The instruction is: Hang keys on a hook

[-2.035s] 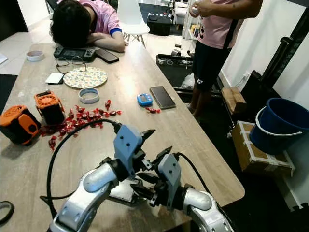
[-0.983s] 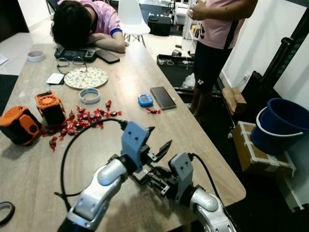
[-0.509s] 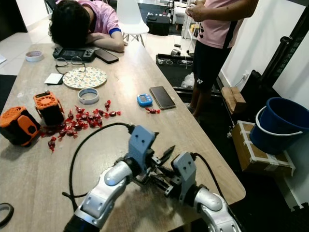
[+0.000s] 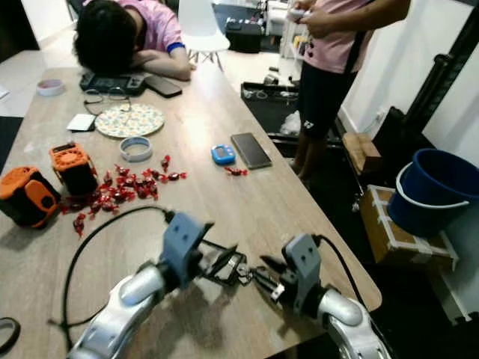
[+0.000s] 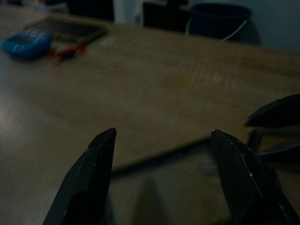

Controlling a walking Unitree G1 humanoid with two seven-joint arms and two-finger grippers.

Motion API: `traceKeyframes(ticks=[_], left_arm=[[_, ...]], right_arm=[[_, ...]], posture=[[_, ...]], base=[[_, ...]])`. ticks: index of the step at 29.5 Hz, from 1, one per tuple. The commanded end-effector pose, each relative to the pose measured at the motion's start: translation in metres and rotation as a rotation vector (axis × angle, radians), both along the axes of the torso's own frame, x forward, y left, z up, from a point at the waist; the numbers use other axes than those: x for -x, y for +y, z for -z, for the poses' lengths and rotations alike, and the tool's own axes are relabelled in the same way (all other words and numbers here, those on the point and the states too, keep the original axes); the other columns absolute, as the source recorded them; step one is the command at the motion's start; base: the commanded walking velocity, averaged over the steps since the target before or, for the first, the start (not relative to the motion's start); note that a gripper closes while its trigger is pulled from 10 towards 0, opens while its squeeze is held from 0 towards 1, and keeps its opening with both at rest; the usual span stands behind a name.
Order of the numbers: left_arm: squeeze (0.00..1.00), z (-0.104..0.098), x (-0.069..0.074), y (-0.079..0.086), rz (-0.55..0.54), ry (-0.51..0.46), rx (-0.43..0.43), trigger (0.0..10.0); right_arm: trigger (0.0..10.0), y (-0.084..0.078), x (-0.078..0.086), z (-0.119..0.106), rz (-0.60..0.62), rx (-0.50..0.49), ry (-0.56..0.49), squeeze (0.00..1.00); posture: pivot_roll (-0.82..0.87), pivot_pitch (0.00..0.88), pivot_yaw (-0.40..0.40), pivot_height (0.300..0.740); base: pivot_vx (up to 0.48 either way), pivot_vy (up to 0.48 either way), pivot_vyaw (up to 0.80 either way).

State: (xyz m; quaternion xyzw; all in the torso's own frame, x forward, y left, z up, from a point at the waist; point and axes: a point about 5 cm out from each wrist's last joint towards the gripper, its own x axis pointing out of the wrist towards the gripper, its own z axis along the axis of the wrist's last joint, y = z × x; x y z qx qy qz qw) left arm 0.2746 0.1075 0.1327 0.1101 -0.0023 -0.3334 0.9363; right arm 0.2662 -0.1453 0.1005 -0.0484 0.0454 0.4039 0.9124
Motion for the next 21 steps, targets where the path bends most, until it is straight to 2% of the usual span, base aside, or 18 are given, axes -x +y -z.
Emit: traceKeyframes(ticks=[1,4,7,9,12,14,16,19,21], left_arm=[[0.00,-0.002,0.006,0.001,0.006,0.003,0.000,10.0],[0.00,-0.002,0.009,0.005,-0.015,0.003,0.002,10.0],[0.00,-0.002,0.014,0.014,-0.049,0.001,-0.005,10.0],[0.00,-0.004,0.016,0.021,-0.063,-0.002,-0.014,10.0],[0.00,-0.006,0.018,0.024,-0.064,-0.001,-0.017,10.0],[0.00,-0.010,0.021,0.027,-0.065,0.002,-0.020,10.0],[0.00,-0.010,0.021,0.027,-0.065,0.002,-0.020,10.0],[0.00,-0.011,0.030,0.030,-0.117,0.015,-0.005,10.0],[0.00,-0.011,0.033,0.031,-0.129,0.019,0.001,10.0]], right_arm=[[10.0,0.001,0.005,-0.001,-0.028,0.000,0.007,0.00],[10.0,0.000,0.008,-0.003,-0.035,-0.003,0.008,0.00],[10.0,-0.007,0.010,-0.005,-0.033,-0.001,0.011,0.00],[10.0,-0.022,0.007,-0.007,-0.009,0.027,0.010,0.00],[10.0,-0.030,0.006,-0.010,0.003,0.034,0.010,0.00],[10.0,-0.042,0.009,-0.015,0.014,0.040,0.018,0.00],[10.0,-0.042,0.009,-0.015,0.014,0.040,0.018,0.00],[10.0,-0.052,0.027,-0.014,0.055,0.022,0.047,0.00],[10.0,-0.053,0.031,-0.014,0.067,0.012,0.051,0.00]], posture=[[0.07,0.136,-0.044,0.740],[0.08,0.137,-0.046,0.740],[0.08,0.139,-0.051,0.740],[0.08,0.142,-0.053,0.740],[0.08,0.142,-0.053,0.740],[0.08,0.146,-0.054,0.740],[0.08,0.146,-0.054,0.740],[0.07,0.150,-0.047,0.740],[0.06,0.151,-0.044,0.740]], base=[[0.000,0.000,0.00],[0.000,0.000,0.00],[0.000,0.000,0.00],[0.000,0.000,0.00],[0.000,0.000,0.00],[0.000,0.000,0.00],[0.000,0.000,0.00],[0.000,0.000,0.00],[0.000,0.000,0.00]])
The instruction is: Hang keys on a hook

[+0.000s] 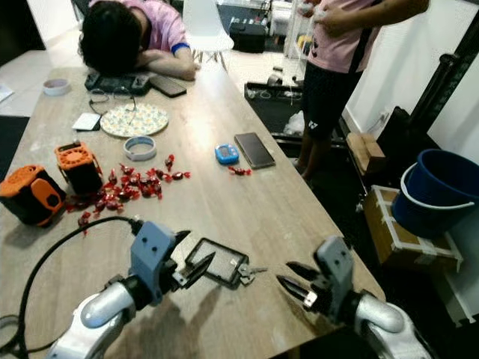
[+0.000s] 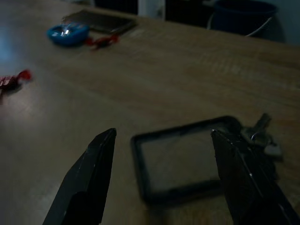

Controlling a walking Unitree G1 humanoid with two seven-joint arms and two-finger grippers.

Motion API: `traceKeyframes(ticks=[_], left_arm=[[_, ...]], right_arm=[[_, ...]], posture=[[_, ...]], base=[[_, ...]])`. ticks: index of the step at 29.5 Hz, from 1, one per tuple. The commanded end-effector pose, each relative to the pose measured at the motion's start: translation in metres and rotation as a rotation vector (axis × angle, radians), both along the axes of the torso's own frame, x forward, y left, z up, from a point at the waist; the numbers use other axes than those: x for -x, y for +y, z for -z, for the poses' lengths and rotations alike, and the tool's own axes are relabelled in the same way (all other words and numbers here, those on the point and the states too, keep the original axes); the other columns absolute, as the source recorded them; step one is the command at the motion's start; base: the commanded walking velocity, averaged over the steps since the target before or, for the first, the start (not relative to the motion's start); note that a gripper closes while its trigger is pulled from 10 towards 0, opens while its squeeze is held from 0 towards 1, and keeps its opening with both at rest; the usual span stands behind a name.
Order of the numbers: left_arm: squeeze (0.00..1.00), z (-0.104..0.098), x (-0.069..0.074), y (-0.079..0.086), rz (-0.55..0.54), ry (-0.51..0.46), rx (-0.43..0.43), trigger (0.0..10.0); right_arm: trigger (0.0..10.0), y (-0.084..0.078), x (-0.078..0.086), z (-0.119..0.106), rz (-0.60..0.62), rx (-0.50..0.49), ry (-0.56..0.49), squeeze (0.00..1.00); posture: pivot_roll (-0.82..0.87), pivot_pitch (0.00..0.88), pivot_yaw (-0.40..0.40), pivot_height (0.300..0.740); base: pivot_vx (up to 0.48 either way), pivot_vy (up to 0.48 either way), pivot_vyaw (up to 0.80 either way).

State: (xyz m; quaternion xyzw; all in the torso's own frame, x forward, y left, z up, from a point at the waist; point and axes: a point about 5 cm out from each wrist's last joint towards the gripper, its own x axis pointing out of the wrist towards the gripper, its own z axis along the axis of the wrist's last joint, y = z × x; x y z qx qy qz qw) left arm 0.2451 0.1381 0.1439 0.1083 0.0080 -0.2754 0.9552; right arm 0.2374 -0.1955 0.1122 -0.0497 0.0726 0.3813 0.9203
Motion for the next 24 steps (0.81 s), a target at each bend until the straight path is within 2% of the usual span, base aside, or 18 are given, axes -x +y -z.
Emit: traceKeyframes(ticks=[1,6,10,14,15,18,20,21,24], left_arm=[[0.00,0.000,0.003,0.000,-0.005,0.011,0.000,10.0],[0.00,0.001,0.010,0.007,-0.036,0.025,0.003,10.0],[0.00,0.002,0.007,0.011,-0.051,0.032,-0.007,10.0],[0.00,-0.002,0.003,0.010,-0.053,0.025,-0.002,10.0],[0.00,-0.003,0.002,0.010,-0.058,0.021,-0.003,10.0],[0.00,-0.004,0.002,0.010,-0.063,0.019,-0.003,10.0],[0.00,-0.003,0.005,0.011,-0.074,0.026,-0.001,10.0],[0.00,-0.003,0.005,0.011,-0.074,0.026,-0.001,10.0],[0.00,-0.002,0.008,0.013,-0.085,0.035,-0.001,10.0]], right_arm=[[10.0,-0.002,0.003,-0.002,0.017,-0.013,0.005,0.00],[10.0,-0.004,0.008,-0.003,0.059,-0.053,0.011,0.00],[10.0,-0.005,0.005,-0.005,0.048,-0.098,0.039,0.00],[10.0,0.004,0.001,-0.007,0.000,-0.109,0.043,0.00],[10.0,0.011,0.001,-0.007,-0.035,-0.115,0.050,0.00],[10.0,0.016,0.001,-0.007,-0.063,-0.126,0.059,0.00],[10.0,0.034,-0.005,-0.008,-0.119,-0.147,0.052,0.00],[10.0,0.034,-0.005,-0.008,-0.119,-0.147,0.052,0.00],[10.0,0.055,-0.014,-0.012,-0.182,-0.170,0.037,0.00]], posture=[[0.06,0.151,-0.044,0.740],[0.05,0.154,-0.037,0.740],[0.05,0.153,-0.034,0.740],[0.05,0.153,-0.034,0.740],[0.05,0.153,-0.034,0.740],[0.06,0.153,-0.037,0.740],[0.06,0.150,-0.039,0.740],[0.06,0.150,-0.039,0.740],[0.08,0.148,-0.043,0.740]], base=[[0.000,0.000,0.00],[0.000,0.000,0.00],[0.000,0.000,0.00],[0.000,0.000,0.00],[0.000,0.000,0.00],[0.000,0.000,0.00],[0.000,0.000,0.00],[0.000,0.000,0.00],[0.000,0.000,0.00]])
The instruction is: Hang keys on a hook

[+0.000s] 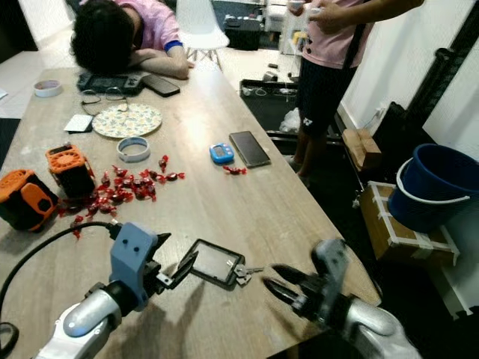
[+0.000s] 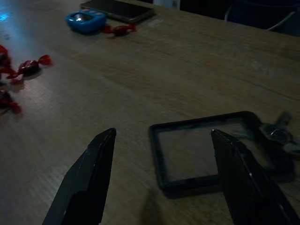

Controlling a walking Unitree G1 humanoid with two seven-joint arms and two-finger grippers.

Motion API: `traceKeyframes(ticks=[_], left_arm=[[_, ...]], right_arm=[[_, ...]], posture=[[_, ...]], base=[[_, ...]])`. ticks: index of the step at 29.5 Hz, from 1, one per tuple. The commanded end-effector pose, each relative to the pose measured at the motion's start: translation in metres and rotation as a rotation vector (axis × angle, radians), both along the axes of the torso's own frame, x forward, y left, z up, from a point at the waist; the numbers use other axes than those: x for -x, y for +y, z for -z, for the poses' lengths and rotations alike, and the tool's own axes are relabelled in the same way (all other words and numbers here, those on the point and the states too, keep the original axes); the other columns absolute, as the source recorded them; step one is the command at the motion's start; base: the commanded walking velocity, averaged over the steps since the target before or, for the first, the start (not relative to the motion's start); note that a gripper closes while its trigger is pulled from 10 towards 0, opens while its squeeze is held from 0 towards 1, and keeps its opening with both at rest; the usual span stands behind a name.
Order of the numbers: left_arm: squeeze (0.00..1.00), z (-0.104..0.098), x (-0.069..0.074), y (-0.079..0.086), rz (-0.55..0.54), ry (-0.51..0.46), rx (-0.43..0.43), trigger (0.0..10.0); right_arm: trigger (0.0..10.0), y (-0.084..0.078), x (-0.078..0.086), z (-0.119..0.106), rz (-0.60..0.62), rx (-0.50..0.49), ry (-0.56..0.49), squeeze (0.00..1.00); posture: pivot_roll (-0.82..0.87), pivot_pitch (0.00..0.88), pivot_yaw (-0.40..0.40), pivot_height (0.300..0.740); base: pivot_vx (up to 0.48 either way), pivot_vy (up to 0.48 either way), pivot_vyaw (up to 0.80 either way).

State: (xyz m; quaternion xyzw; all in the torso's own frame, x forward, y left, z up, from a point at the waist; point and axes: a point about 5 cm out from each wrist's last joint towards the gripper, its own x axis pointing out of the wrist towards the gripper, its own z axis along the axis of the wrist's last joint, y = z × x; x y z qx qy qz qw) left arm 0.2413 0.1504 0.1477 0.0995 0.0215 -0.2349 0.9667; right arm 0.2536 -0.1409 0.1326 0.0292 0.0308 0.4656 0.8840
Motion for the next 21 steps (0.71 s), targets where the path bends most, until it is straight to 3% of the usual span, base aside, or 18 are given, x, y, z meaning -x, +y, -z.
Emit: traceKeyframes(ticks=[1,5,9,18,21], left_arm=[[0.00,0.001,0.004,0.001,0.002,0.014,-0.012,10.0],[0.00,0.002,0.007,0.004,-0.021,0.021,-0.013,10.0],[0.00,0.003,0.009,0.004,-0.028,0.025,-0.012,10.0],[0.00,0.004,0.012,0.005,-0.039,0.031,-0.007,10.0],[0.00,0.005,0.013,0.004,-0.036,0.037,-0.006,10.0]], right_arm=[[10.0,0.000,0.002,0.008,-0.010,0.019,0.037,0.00],[10.0,0.017,-0.002,0.008,-0.085,0.012,0.046,0.00],[10.0,0.020,-0.001,0.010,-0.104,0.017,0.056,0.00],[10.0,0.014,0.008,0.018,-0.115,0.045,0.094,0.00],[10.0,0.004,0.013,0.018,-0.090,0.061,0.103,0.00]], posture=[[0.08,0.148,-0.043,0.740],[0.10,0.150,-0.059,0.740],[0.11,0.152,-0.068,0.740],[0.11,0.155,-0.076,0.740],[0.10,0.159,-0.083,0.740]], base=[[0.000,0.000,0.00],[0.000,0.000,0.00],[0.000,0.000,0.00],[0.000,0.000,0.00],[0.000,0.000,0.00]])
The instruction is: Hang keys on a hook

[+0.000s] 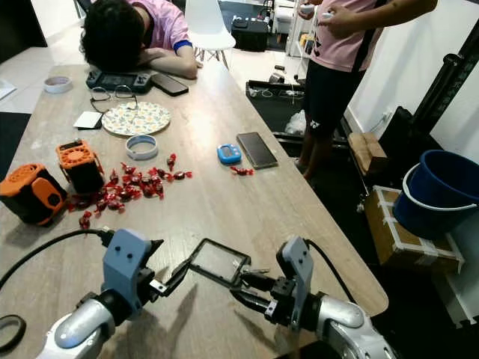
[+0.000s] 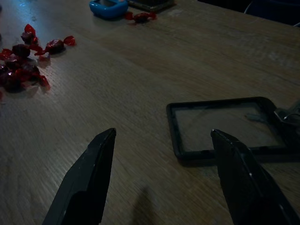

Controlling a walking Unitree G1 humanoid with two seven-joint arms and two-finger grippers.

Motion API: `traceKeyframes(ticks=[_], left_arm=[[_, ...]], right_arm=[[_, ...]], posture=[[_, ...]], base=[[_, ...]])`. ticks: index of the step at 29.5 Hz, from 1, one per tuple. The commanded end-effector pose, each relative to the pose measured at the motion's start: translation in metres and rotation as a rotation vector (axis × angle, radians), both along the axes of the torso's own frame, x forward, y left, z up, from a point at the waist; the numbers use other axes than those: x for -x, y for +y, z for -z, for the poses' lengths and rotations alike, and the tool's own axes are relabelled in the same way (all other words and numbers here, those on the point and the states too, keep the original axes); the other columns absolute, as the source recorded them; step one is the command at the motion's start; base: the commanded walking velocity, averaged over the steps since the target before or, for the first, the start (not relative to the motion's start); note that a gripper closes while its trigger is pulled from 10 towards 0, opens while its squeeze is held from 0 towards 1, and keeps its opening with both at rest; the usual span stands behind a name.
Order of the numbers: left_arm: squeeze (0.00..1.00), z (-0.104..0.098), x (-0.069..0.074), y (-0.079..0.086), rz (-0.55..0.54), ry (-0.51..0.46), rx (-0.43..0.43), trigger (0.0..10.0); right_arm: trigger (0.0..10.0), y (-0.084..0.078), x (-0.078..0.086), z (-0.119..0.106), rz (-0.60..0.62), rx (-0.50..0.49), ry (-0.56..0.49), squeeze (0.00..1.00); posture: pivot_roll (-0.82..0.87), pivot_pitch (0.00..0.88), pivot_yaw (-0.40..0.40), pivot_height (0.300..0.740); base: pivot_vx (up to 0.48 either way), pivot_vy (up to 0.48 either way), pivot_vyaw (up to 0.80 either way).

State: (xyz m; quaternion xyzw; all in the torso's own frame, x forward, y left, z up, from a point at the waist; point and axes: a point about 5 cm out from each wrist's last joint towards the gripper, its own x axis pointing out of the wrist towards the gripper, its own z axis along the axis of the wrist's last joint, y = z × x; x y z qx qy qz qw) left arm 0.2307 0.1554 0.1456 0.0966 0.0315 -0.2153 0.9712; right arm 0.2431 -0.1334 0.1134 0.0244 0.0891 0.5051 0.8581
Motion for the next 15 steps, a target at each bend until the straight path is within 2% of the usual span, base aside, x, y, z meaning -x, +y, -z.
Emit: traceKeyframes(ticks=[1,4,6,15], left_arm=[[0.00,0.003,0.002,-0.002,0.008,0.022,-0.007,10.0],[0.00,0.003,0.001,-0.002,0.009,0.022,-0.008,10.0],[0.00,0.003,-0.002,-0.003,0.013,0.022,-0.008,10.0],[0.00,0.002,-0.006,-0.003,0.013,0.016,-0.012,10.0]], right_arm=[[10.0,-0.008,0.004,0.000,0.019,0.016,0.006,0.00],[10.0,-0.013,0.004,0.002,0.034,0.041,0.003,0.00],[10.0,-0.019,-0.002,0.008,0.088,0.094,-0.018,0.00],[10.0,-0.013,-0.025,0.007,0.157,0.093,-0.070,0.00]], posture=[[0.10,0.159,-0.083,0.740],[0.10,0.160,-0.080,0.740],[0.09,0.163,-0.068,0.740],[0.10,0.167,-0.066,0.740]], base=[[0.000,0.000,0.00],[0.000,0.000,0.00],[0.000,0.000,0.00],[0.000,0.000,0.00]])
